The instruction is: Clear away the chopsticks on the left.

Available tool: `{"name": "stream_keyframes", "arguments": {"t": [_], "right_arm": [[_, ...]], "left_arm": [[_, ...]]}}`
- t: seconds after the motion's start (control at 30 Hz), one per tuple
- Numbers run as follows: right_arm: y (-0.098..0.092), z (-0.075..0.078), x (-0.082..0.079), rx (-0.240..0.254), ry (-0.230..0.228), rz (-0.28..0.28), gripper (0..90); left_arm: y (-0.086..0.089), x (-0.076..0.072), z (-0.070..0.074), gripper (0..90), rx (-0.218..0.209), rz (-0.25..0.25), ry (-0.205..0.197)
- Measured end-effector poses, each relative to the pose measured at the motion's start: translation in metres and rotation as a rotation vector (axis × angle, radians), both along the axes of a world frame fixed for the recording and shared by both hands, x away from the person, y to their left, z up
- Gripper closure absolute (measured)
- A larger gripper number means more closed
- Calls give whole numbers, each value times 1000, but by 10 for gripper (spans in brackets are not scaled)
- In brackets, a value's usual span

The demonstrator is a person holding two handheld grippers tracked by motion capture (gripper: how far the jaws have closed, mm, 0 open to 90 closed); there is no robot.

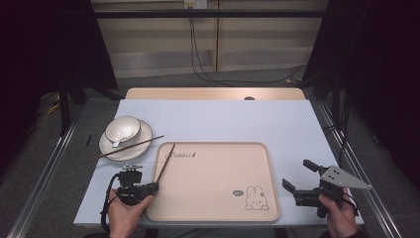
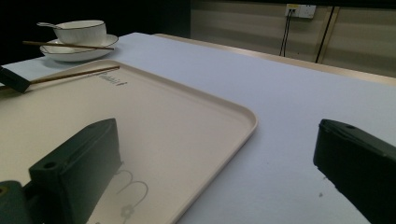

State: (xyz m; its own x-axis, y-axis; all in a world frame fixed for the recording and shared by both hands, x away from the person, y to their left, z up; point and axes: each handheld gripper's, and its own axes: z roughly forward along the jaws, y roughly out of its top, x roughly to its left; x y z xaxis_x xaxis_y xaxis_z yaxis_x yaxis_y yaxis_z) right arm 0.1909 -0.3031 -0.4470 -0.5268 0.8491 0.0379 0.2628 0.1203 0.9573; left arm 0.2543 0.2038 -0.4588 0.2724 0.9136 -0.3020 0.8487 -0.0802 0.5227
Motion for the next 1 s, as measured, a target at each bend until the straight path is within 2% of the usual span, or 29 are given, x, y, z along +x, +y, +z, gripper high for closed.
{"name": "stream_keyframes", "arguments": {"t": [0.07, 0.1, 0.33, 0.4, 0.43, 0.5, 0.6, 0.73, 0.87, 0.9, 0.93, 1.0], "right_arm": [[0, 0, 0, -1, 1, 2, 4], [0, 0, 0, -1, 1, 2, 4], [0, 0, 0, -1, 1, 3, 4], [0, 0, 0, -1, 1, 2, 4], [0, 0, 0, -1, 1, 2, 4], [0, 0, 0, 0, 3, 3, 3], [0, 0, 0, 0, 3, 4, 3], [0, 0, 0, -2, 2, 5, 3], [0, 0, 0, -1, 3, 6, 4], [0, 0, 0, -1, 3, 6, 3], [0, 0, 0, -2, 4, 6, 4], [0, 0, 0, -2, 3, 6, 4]], "left_arm": [[-2, 0, 0, 827, -3, 12, -5], [-1, 0, 0, 827, 4, 0, -4], [-1, 0, 0, 793, -23, 16, 7], [-2, 0, 0, 822, -22, 16, 18], [-2, -1, -1, 838, -38, 25, 23], [-4, -2, 0, 838, -24, 24, 19], [-4, -1, -1, 837, -38, 24, 24], [-5, 0, -1, 777, -51, 19, 23], [-5, 0, -1, 772, -66, 16, 28], [-5, 0, -1, 780, -66, 6, 30], [-6, 0, -1, 838, -64, 12, 27], [-6, 0, -1, 839, -65, 7, 24]]}}
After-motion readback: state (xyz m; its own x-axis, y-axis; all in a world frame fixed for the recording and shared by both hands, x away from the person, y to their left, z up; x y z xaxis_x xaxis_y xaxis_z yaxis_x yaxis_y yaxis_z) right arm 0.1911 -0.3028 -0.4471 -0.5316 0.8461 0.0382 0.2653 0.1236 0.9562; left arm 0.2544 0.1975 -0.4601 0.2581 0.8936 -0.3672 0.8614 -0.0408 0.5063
